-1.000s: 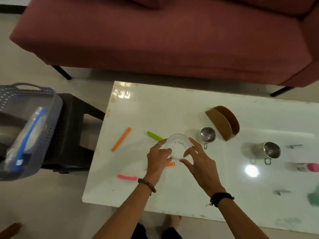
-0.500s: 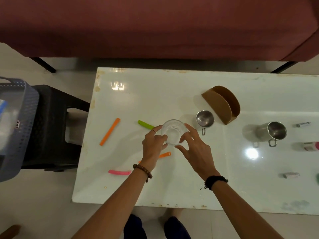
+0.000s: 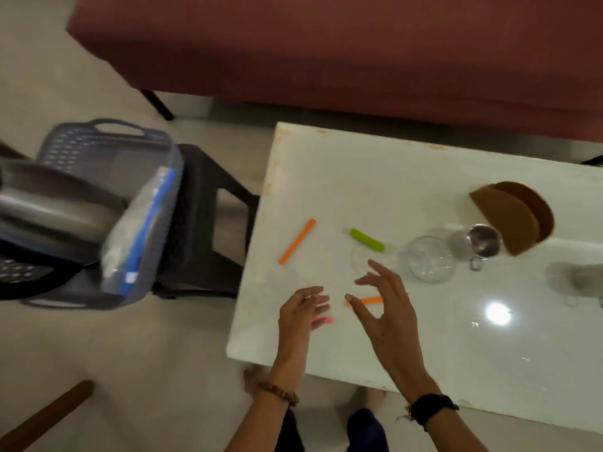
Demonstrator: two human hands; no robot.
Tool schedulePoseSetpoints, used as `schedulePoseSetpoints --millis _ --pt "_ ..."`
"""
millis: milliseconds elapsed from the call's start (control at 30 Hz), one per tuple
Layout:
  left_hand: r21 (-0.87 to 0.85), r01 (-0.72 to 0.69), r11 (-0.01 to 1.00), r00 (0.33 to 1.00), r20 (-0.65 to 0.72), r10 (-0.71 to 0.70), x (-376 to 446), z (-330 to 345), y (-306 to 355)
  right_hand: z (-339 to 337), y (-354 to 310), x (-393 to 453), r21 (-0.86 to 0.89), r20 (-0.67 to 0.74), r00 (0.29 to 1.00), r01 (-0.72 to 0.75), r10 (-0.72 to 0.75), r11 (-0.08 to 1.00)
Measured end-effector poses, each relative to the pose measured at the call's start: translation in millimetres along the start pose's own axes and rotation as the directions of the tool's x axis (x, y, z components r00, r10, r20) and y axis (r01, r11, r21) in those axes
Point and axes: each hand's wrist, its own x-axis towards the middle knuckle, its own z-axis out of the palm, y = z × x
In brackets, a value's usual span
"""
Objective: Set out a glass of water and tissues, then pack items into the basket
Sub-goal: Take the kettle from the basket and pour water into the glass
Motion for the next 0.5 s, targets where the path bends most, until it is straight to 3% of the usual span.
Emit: schedulePoseSetpoints --millis 200,433,500 --pt "-0.367 0.066 0.928 0.942 -0.283 -0.179 -9.5 -165.8 15.6 126.7 -127.0 -16.3 0.279 0.232 0.965 0.054 -0.122 0.959" --pt "-0.512 -0.088 0.854 0.91 -0.39 -0.139 3.5 -332.7 63.4 258.7 -248.4 -25.8 0.303 0.323 0.804 0.411 -0.499 0.86" --pt "-0.484 -0.171 0.858 0.914 -0.404 -0.046 14.4 -359.4 76.1 285.2 -262.1 -20.1 0.324 0.383 0.834 0.282 -0.397 0.903"
